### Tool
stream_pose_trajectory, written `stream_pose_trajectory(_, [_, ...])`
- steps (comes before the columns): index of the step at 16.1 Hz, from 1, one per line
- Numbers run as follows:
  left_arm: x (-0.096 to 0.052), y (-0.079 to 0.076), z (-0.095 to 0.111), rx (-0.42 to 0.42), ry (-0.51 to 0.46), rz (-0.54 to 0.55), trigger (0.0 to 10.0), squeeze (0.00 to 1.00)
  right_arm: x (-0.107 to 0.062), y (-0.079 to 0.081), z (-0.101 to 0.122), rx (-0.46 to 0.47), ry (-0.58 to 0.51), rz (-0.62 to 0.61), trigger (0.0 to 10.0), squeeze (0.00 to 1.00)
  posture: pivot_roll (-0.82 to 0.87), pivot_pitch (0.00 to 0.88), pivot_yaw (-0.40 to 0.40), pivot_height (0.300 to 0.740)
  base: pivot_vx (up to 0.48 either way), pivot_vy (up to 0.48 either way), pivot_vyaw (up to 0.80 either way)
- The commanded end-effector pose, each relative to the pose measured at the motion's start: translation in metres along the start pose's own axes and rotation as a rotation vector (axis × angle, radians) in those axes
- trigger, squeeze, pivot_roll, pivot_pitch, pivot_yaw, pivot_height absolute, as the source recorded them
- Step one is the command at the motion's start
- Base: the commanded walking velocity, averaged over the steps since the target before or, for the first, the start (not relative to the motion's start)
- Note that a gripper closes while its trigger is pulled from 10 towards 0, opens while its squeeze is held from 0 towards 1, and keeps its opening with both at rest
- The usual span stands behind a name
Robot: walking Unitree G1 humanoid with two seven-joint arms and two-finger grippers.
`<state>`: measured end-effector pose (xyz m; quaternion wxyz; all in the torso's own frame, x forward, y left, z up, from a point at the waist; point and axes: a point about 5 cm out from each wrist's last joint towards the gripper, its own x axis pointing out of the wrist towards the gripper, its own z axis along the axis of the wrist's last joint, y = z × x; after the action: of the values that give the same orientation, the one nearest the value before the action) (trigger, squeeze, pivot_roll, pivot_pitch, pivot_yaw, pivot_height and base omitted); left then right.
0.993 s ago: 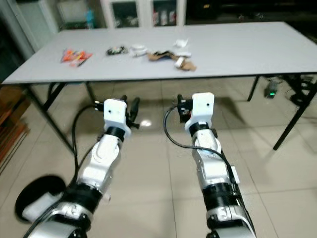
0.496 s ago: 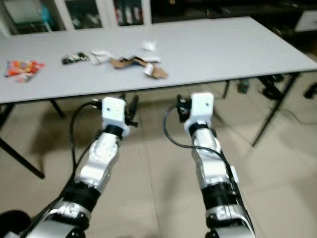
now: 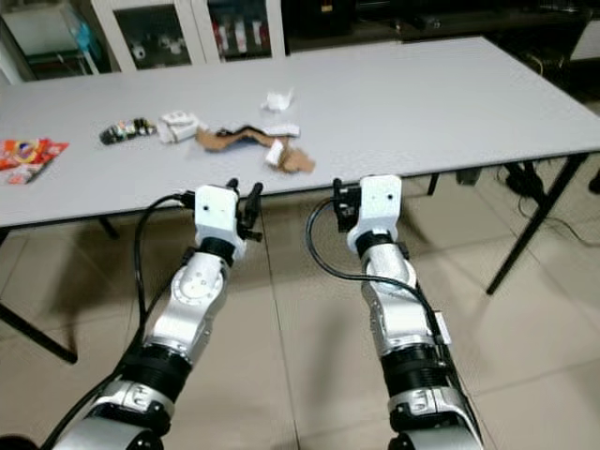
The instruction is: Picking trash to rubbish bin
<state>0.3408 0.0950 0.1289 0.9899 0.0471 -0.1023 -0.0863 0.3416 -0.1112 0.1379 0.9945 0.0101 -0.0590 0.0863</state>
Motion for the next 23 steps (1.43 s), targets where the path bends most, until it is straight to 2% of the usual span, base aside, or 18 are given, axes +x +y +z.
stream_pose_trajectory(1, [0.0, 0.01, 0.0, 0.013, 0.002, 0.021, 10.0, 0.0, 0.002, 0.011, 0.005, 0.009, -0.024, 0.026, 10.0, 0.0, 0.04, 0.006, 0.068, 0.74, 0.48, 0.0, 0.0])
stream_pose_trajectory(4, [0.002, 0.008, 0.008, 0.014, -0.032, 0.014, 10.0, 0.0, 0.002, 0.008, 0.016, 0.034, -0.095, 0.004, 10.0, 0.0, 0.03, 0.002, 0.071, 0.74, 0.48, 0.0, 0.0])
stream_pose_trajectory(9, [0.005, 0.005, 0.015, 0.006, -0.057, 0.009, 10.0, 0.0, 0.002, 0.01, 0.017, 0.017, -0.101, 0.014, 10.0, 0.0, 0.03, 0.006, 0.07, 0.74, 0.48, 0.0, 0.0])
stream_pose_trajectory(16, [0.004, 0.005, 0.016, 0.005, -0.063, 0.014, 10.0, 0.0, 0.003, 0.01, 0.015, -0.005, -0.091, 0.018, 10.0, 0.0, 0.04, 0.01, 0.067, 0.74, 0.467, 0.0, 0.77])
stream_pose_trajectory(17, [0.004, 0.004, 0.017, 0.009, -0.075, 0.01, 10.0, 0.0, 0.002, 0.009, 0.016, 0.019, -0.099, 0.013, 10.0, 0.0, 0.04, 0.011, 0.067, 0.74, 0.0, 0.0, 0.0])
stream_pose_trajectory(23, [0.001, -0.006, 0.014, 0.003, -0.059, -0.07, 10.0, 0.0, 0.002, 0.007, 0.015, 0.033, -0.09, 0.0, 10.0, 0.0, 0.04, 0.019, 0.068, 0.74, 0.0, 0.0, 0.0])
